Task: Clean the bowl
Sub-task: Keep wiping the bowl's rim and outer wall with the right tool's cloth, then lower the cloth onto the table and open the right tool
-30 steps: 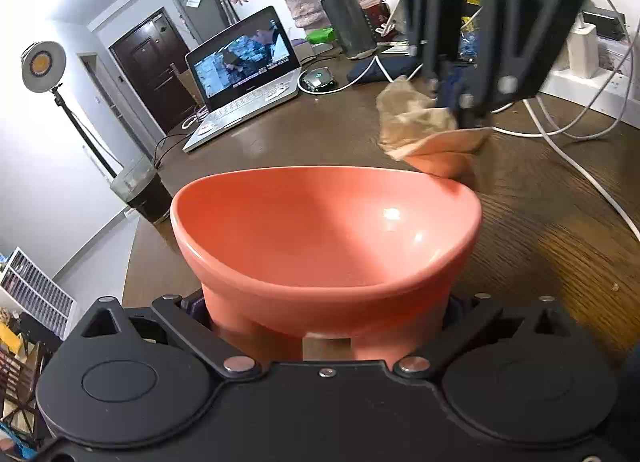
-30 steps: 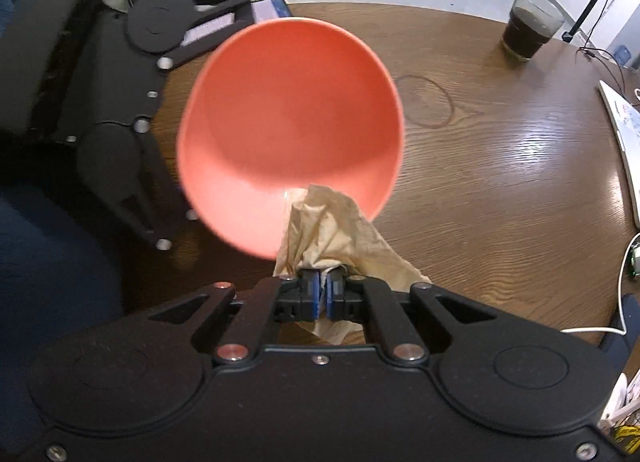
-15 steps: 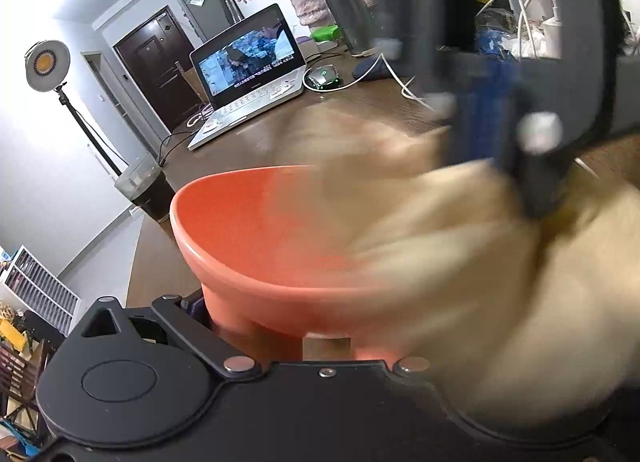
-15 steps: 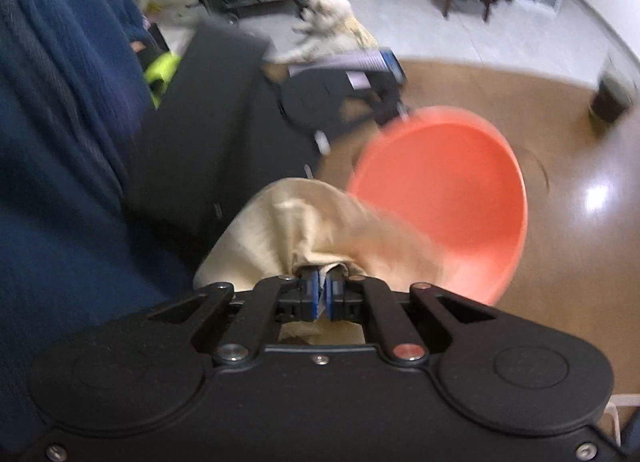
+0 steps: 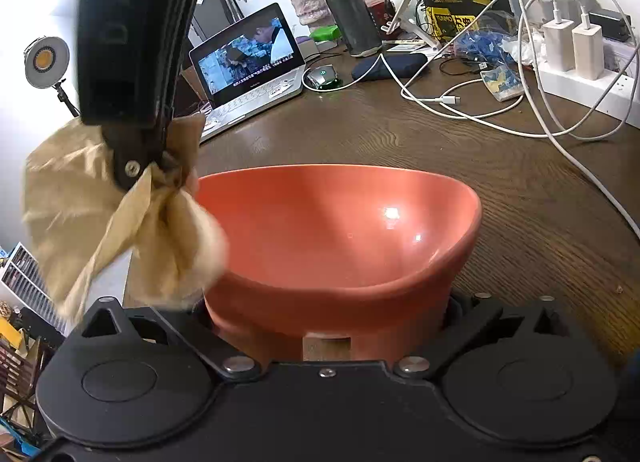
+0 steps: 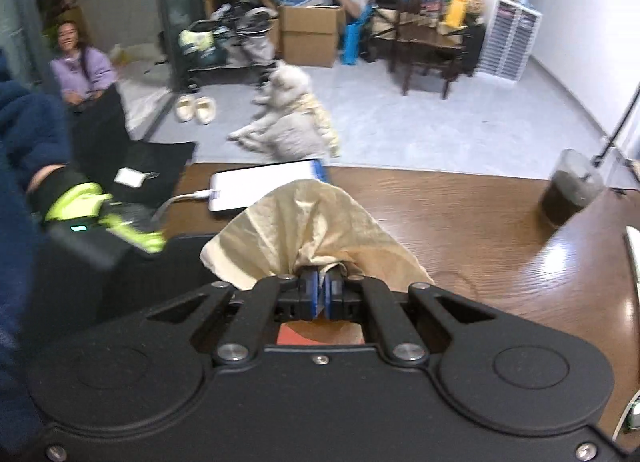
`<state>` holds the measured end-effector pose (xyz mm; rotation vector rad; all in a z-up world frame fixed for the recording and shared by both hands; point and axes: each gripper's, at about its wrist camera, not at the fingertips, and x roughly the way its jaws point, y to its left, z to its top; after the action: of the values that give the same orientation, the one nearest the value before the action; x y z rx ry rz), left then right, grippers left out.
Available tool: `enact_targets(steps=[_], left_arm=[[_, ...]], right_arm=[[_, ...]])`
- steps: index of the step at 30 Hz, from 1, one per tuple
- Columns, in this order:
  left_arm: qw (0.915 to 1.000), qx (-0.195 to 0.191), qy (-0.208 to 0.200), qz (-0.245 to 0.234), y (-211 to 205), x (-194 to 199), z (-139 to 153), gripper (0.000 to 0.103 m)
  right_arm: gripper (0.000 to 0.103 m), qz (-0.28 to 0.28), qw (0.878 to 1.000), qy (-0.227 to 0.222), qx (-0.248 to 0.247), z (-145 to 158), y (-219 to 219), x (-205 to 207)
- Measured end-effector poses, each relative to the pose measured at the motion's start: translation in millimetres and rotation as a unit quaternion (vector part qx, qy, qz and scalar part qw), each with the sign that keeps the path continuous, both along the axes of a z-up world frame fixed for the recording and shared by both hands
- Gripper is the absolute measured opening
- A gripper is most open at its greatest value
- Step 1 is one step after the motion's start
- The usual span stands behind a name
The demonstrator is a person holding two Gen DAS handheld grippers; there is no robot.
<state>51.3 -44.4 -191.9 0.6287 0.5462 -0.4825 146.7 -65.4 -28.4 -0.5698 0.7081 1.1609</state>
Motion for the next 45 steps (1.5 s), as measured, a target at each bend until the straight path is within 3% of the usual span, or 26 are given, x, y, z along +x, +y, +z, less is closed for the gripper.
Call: enact_targets(steps=[8, 13, 17, 23, 28, 31, 34, 40, 45], left_arm=[[1.0, -0.007, 0.006, 0.002, 1, 4, 0, 0.099], [0.9979, -0.044, 0.043, 0.023, 12, 13, -1, 0.099], [0.9963, -0.059, 0.049, 0.038, 18, 18, 0, 0.099], [0.9895, -0.105, 0.066, 0.074, 33, 31, 2, 0.099], [0.9768, -0.156, 0.09, 0.117, 47, 52, -1, 0.099], [0.9653, -0.184, 0.095, 0.158, 56, 67, -9, 0.099], [0.9607, -0.186, 0.099, 0.181, 59, 84, -20, 0.099], [0.96, -0.189, 0.091, 0.185, 54, 104, -17, 0.099], [0.9607, -0.181, 0.101, 0.184, 58, 90, -22, 0.103]], right_arm=[[0.004, -0.059, 0.998, -0.028, -0.017, -18, -14, 30], [0.004, -0.094, 0.994, -0.029, -0.05, -36, -34, 41], [0.004, -0.118, 0.99, -0.019, -0.07, -50, -55, 44], [0.004, -0.142, 0.985, 0.016, -0.099, -70, -83, 27], [0.004, -0.168, 0.981, 0.036, -0.088, -77, -101, 0], [0.004, -0.204, 0.976, 0.046, -0.066, -80, -104, -6], [0.004, -0.242, 0.968, 0.043, -0.041, -78, -106, -8], [0.004, -0.325, 0.945, 0.021, -0.004, -77, -113, -7], [0.004, -0.373, 0.928, -0.006, -0.014, -80, -116, 18]])
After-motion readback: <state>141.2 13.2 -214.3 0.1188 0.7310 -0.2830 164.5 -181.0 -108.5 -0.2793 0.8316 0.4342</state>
